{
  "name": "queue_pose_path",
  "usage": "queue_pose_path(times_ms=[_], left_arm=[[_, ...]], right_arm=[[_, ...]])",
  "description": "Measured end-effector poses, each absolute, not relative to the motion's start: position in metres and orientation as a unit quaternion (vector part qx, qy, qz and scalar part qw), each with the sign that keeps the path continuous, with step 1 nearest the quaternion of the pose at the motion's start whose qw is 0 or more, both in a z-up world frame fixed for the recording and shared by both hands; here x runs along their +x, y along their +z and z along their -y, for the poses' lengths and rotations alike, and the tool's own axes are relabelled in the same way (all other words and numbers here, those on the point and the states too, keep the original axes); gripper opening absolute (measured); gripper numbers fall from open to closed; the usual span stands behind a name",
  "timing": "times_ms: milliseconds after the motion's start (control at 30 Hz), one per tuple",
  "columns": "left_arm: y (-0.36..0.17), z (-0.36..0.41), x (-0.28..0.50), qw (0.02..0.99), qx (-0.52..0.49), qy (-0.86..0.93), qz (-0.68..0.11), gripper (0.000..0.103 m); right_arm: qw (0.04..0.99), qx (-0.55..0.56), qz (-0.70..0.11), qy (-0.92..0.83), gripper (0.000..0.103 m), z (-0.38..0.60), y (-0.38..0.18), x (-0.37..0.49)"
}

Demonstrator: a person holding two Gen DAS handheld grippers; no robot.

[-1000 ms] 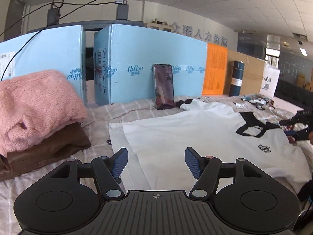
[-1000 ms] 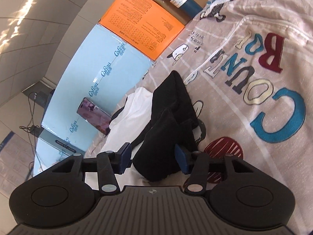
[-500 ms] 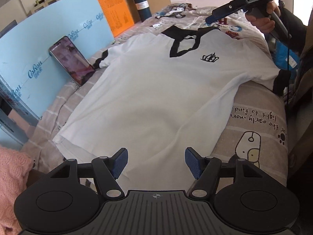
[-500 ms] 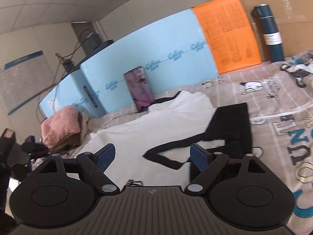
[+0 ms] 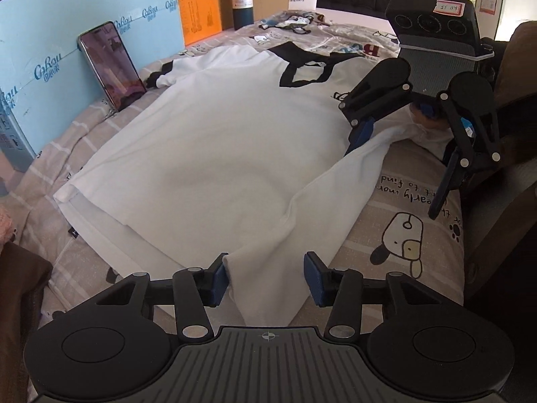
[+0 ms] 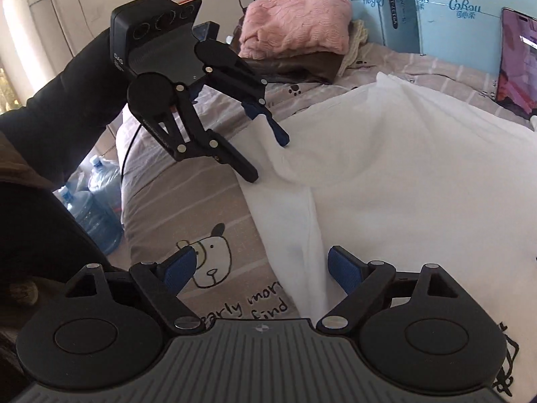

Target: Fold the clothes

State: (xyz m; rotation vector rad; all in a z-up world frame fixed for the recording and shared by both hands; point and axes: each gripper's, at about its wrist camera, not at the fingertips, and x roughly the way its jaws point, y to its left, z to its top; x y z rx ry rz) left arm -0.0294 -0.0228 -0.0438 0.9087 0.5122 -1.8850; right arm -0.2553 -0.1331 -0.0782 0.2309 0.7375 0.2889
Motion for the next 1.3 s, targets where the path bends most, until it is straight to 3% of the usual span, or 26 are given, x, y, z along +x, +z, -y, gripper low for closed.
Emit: queue_pose_path(times_ms=[433, 500, 567, 767, 933, 1033, 1133, 1233, 1300], left_arm=[[-0.049, -0.066, -0.065, 0.519, 0.37, -0.744, -0.2, 0.049], [-0.046, -0.059, -0.061, 0.553, 0.332, -0.737, -0.202, 0.057], [-0.044, -0.048, -0.057, 0.588, 0.287, -0.728, -0.205, 0.074], [-0.036, -0.008, -0.037, 0.681, 0.155, -0.681, -0.218, 0.076], [-0.029, 0.066, 0.023, 0.734, 0.084, -0.606, -0.294, 0.075], [-0.037, 0.111, 0.059, 0.747, 0.054, -0.564, -0.347, 0.07], [-0.049, 0.147, 0.075, 0.749, 0.069, -0.546, -0.368, 0.055], [-0.062, 0.17, 0.066, 0.753, 0.161, -0.534, -0.349, 0.007], [-0.064, 0.174, 0.048, 0.763, 0.244, -0.529, -0.281, 0.007]], right_arm=[[0.887, 0.106, -0.371, 0.254, 0.085, 0.094, -0.078, -0.273], [0.89, 0.099, -0.366, 0.254, 0.085, 0.092, -0.077, -0.276], [0.9, 0.097, -0.348, 0.245, 0.085, 0.094, -0.074, -0.279], [0.931, 0.092, -0.295, 0.193, 0.087, 0.107, -0.061, -0.295], [0.958, 0.11, -0.239, 0.111, 0.088, 0.14, -0.055, -0.312], [0.964, 0.169, -0.194, 0.059, 0.088, 0.178, -0.061, -0.319], [0.958, 0.245, -0.151, 0.015, 0.088, 0.219, -0.073, -0.323], [0.95, 0.28, -0.138, -0.002, 0.088, 0.239, -0.08, -0.326], [0.948, 0.286, -0.137, -0.009, 0.088, 0.245, -0.081, -0.328]])
